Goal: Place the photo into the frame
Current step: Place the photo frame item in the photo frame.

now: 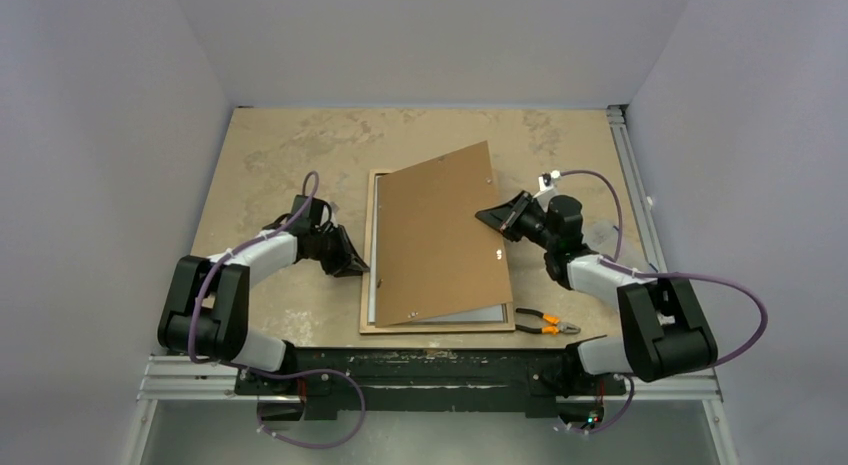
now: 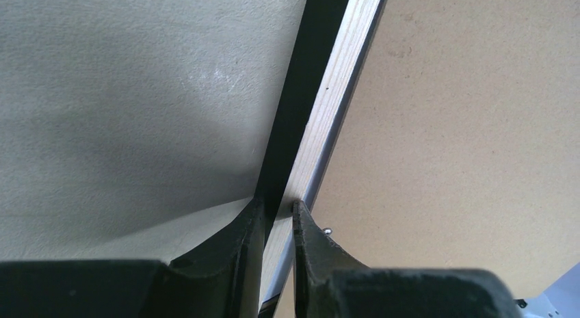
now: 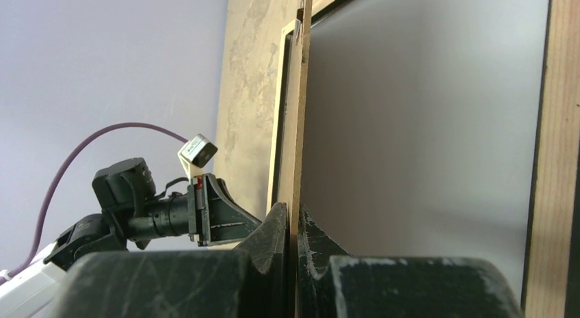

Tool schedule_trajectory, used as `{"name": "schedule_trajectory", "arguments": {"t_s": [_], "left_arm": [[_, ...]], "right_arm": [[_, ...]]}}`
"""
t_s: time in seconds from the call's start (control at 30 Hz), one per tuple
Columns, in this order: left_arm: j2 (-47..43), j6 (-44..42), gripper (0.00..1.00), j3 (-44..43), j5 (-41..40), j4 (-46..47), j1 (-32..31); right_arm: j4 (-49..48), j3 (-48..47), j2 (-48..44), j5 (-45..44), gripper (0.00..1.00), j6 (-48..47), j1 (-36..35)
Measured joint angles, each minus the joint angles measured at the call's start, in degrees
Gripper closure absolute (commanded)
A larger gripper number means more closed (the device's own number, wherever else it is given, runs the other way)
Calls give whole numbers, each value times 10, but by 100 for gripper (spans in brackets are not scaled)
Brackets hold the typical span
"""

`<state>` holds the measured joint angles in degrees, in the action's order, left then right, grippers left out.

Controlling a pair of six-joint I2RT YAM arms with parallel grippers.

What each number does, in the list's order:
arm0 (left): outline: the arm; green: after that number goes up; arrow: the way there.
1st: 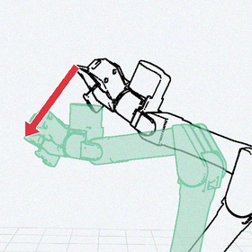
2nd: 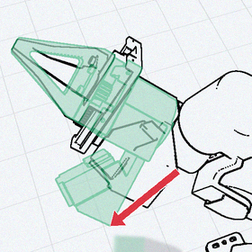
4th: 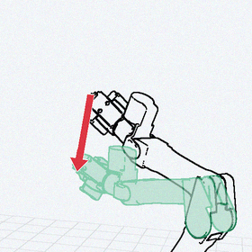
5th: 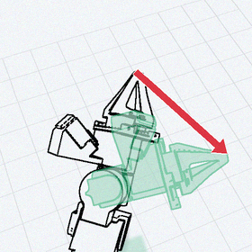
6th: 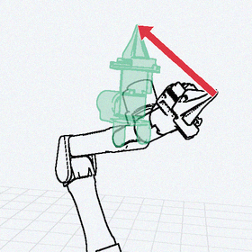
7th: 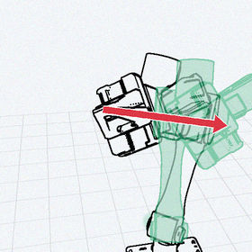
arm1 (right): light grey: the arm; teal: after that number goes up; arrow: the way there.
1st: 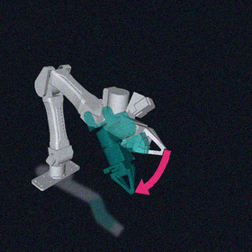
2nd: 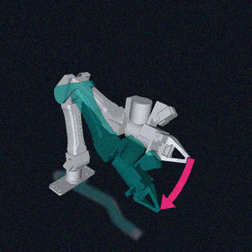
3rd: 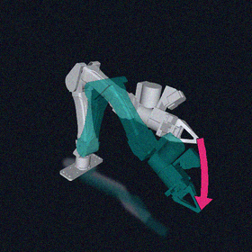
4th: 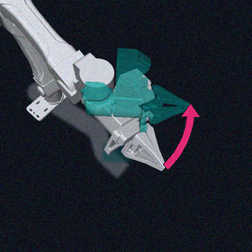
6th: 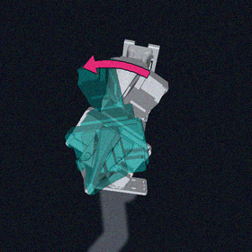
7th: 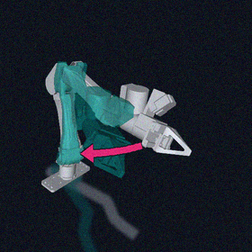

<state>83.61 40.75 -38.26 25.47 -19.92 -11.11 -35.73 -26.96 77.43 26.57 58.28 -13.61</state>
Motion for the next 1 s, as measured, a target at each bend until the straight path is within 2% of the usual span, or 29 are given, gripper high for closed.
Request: {"name": "schedule_trajectory", "arguments": {"t_s": [1.0], "left_arm": [[12,0,94,-4,14,9,0]], "right_arm": [[-100,38,59,-14,100,16,-3]]}}
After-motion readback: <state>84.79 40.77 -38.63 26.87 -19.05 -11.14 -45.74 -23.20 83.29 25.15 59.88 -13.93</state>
